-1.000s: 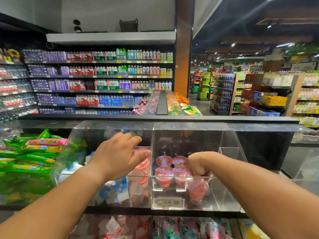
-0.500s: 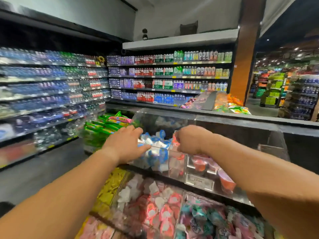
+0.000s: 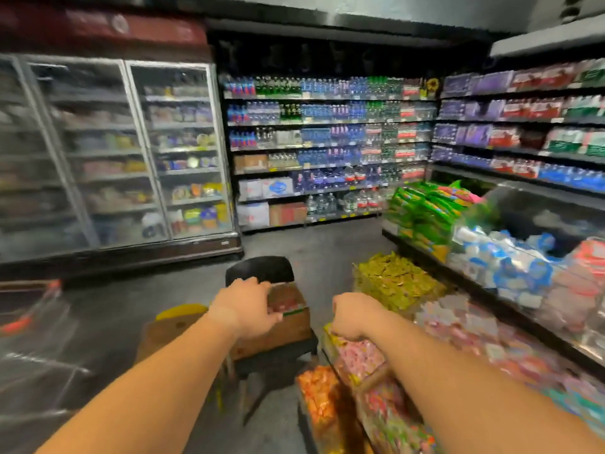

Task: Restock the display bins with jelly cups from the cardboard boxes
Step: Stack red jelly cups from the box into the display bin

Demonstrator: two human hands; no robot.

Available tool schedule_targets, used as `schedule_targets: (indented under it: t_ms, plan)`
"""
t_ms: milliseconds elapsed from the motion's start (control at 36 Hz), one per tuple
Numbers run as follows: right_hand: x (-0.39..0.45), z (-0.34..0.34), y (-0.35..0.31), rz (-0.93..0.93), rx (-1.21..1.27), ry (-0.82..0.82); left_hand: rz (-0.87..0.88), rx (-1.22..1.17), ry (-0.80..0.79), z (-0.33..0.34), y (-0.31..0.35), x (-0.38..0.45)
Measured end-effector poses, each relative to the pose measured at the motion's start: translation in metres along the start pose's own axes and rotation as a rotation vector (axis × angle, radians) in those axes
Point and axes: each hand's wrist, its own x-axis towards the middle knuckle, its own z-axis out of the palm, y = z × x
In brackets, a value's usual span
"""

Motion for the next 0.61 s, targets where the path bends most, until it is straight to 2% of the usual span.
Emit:
schedule_targets:
  t_ms: [167,278,444,611]
  plan:
    - [0.035,0.040,-0.087,-0.041,0.109,-0.092,-0.195,-0.036,-0.029,0.036,-0.090,-0.042]
    - [0.055,0.059,-0.117,-0.016,0.175,-0.056,-0.236,-0.064,-0.047,0.059,-0.131,-0.044]
    - [0.087,0.073,-0.134,0.016,0.197,-0.058,-0.232,-0.078,-0.099,0.085,-0.154,-0.012]
    - [0.160,0.084,-0.121,0.055,0.234,-0.108,-0.174,-0.078,-0.137,0.105,-0.160,0.068]
